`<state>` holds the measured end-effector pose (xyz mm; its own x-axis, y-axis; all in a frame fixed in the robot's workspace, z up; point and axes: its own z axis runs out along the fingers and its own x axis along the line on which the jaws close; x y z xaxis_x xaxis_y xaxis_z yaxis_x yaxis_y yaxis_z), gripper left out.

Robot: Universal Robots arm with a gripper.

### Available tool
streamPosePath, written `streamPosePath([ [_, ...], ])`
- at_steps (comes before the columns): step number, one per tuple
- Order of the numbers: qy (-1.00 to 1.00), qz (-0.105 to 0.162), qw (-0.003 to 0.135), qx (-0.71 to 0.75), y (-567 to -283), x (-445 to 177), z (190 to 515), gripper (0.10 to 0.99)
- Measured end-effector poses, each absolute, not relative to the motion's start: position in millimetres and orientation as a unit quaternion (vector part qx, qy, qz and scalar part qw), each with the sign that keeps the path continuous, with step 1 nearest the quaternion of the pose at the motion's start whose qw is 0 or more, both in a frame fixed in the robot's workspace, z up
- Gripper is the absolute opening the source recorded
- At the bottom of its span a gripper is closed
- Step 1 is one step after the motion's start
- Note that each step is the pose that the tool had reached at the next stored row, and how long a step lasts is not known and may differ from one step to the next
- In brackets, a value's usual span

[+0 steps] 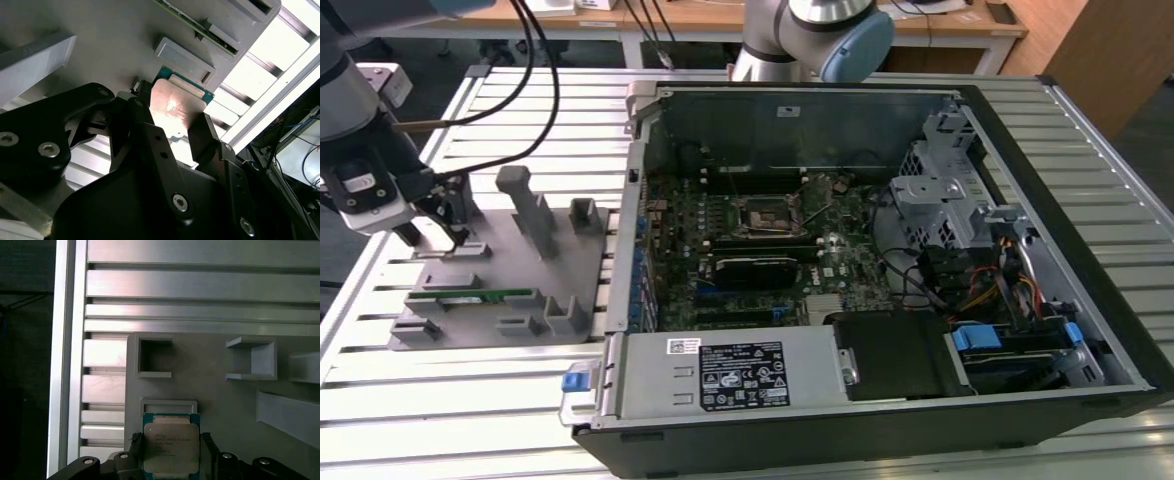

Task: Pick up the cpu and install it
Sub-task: 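Pick up the cpu and move it towards the insertion slot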

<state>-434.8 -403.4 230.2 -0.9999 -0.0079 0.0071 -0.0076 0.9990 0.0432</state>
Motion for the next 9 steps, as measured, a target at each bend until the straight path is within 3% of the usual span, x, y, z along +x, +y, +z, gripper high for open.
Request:
streamPosePath([
  [9, -1.000, -0.022, 0.004, 0.004, -403.1, -434.8, 233.5, 0.541],
])
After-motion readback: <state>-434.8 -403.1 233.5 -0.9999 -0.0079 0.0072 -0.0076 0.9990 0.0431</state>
